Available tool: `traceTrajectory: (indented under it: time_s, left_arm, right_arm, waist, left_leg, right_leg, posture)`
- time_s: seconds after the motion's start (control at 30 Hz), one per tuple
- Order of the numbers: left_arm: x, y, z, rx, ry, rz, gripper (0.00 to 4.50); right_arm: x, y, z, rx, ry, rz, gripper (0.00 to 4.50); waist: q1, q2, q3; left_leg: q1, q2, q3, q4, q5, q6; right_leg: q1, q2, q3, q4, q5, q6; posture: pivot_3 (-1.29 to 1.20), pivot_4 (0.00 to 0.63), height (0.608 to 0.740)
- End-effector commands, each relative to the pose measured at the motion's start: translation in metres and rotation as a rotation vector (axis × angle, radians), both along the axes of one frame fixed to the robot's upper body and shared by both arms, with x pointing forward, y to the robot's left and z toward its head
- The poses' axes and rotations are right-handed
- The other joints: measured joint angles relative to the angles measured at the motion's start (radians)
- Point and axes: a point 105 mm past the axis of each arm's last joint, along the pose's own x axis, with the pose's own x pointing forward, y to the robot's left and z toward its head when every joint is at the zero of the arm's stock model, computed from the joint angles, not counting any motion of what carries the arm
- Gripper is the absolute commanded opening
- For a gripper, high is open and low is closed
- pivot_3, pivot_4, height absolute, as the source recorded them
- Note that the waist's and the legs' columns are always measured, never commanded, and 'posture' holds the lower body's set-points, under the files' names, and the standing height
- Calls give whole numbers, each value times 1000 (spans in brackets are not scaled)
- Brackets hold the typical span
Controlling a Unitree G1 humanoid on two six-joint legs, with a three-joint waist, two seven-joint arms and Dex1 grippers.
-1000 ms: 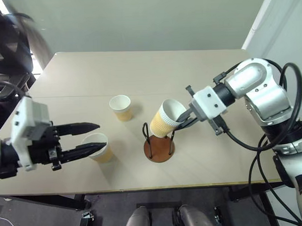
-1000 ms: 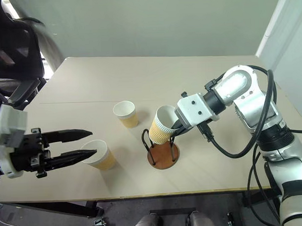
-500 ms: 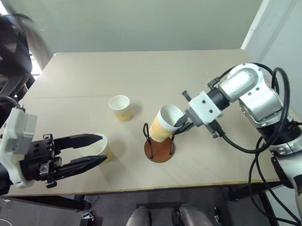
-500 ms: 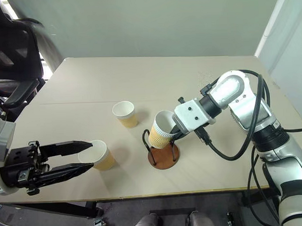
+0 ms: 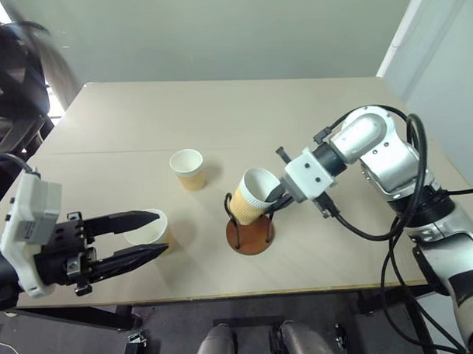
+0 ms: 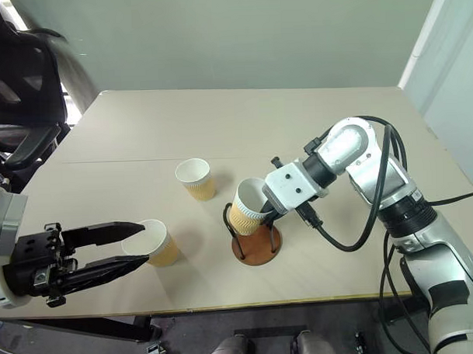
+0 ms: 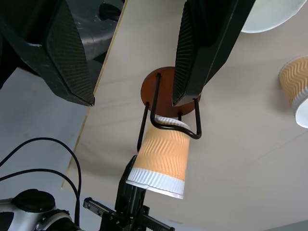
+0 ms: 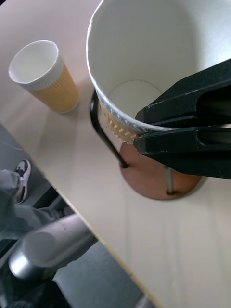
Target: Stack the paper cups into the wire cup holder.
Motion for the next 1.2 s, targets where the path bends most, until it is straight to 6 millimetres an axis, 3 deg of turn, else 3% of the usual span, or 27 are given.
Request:
traceTrajectory:
  time_s: [0.03, 0.13, 0.4, 0.53, 0.6, 0.67, 0.77, 0.87, 0.97, 1.03, 1.2]
  left_arm:
    - [-3, -1, 7, 17, -56, 8, 2765]
    - [-4, -1, 7, 18, -56, 11, 2765]
    - [-4, 4, 8, 37, -60, 36, 2765]
    - [0, 19, 9, 98, -68, 102, 2765]
    - [8, 42, 1, 280, -54, 210, 2765]
    - [7, 45, 1, 320, -49, 203, 2765]
    - [4, 47, -12, 376, 18, 175, 2765]
    - [6, 63, -27, 470, 67, 202, 2765]
    - [14, 62, -28, 465, 45, 188, 2765]
    - [18, 58, -32, 465, 50, 163, 2765]
    - [26, 53, -44, 468, 67, 123, 2765]
  right_arm:
    - [1, 2, 5, 1, -55, 23, 193]
    - [2, 3, 4, -1, -55, 27, 868]
    - [5, 4, 10, 28, -72, 20, 3632]
    - [16, 4, 32, 142, -65, -62, 3632]
    - [27, -9, 59, 300, 20, -176, 3632]
    - [24, -22, 77, 406, 157, -211, 3632]
    - [0, -48, 100, 520, 372, -158, 3632]
    - [-12, -65, 89, 468, 404, -183, 3632]
    - [-18, -71, 74, 415, 407, -212, 3632]
    - [-20, -70, 74, 432, 412, -216, 3632]
    - [-24, -65, 78, 464, 418, -213, 3632]
  waist:
    - [0, 0, 0]
    - [0, 0, 0]
    - [0, 0, 0]
    - [-1, 0, 0]
    - [-1, 0, 0]
    - [6, 1, 1]
    - [12, -1, -1]
    - [12, -1, -1]
    - [11, -2, -1]
    - [8, -1, 0]
    - [1, 0, 0]
  left_leg:
    - [0, 0, 0, 0, 0, 0]
    - [0, 0, 0, 0, 0, 0]
    - [0, 0, 0, 0, 0, -1]
    - [0, 0, 0, 0, -1, -1]
    - [0, 0, 0, 0, -1, -1]
    - [-1, 0, -1, 0, -1, -1]
    - [-2, 0, -1, 0, -2, -2]
    - [-3, 0, -1, -1, -4, -4]
    - [-1, 0, -1, -1, -6, -6]
    - [-1, 0, -1, -1, -7, -5]
    - [0, 0, -1, -1, -6, -4]
  right_leg:
    - [0, 0, 0, 0, 0, 0]
    - [0, 0, 0, 0, 0, 0]
    - [0, 0, 0, 0, 0, 0]
    - [0, 0, 0, 0, 0, -1]
    - [0, 0, 0, 0, -1, -1]
    - [-1, 0, 0, -1, -1, -2]
    - [-1, 0, 0, -3, -2, -2]
    - [0, 0, 0, -6, -3, -1]
    - [2, 0, 0, -6, -3, 3]
    - [1, 0, 0, -5, 1, 9]
    - [1, 0, 0, -3, 2, 10]
  posture:
    - [0, 150, 740]
    - [0, 150, 740]
    - [0, 150, 740]
    - [0, 150, 740]
    - [0, 150, 740]
    - [0, 150, 740]
    - [0, 150, 740]
    - [0, 150, 740]
    - [0, 150, 740]
    - [0, 150, 740]
    - [0, 150, 740]
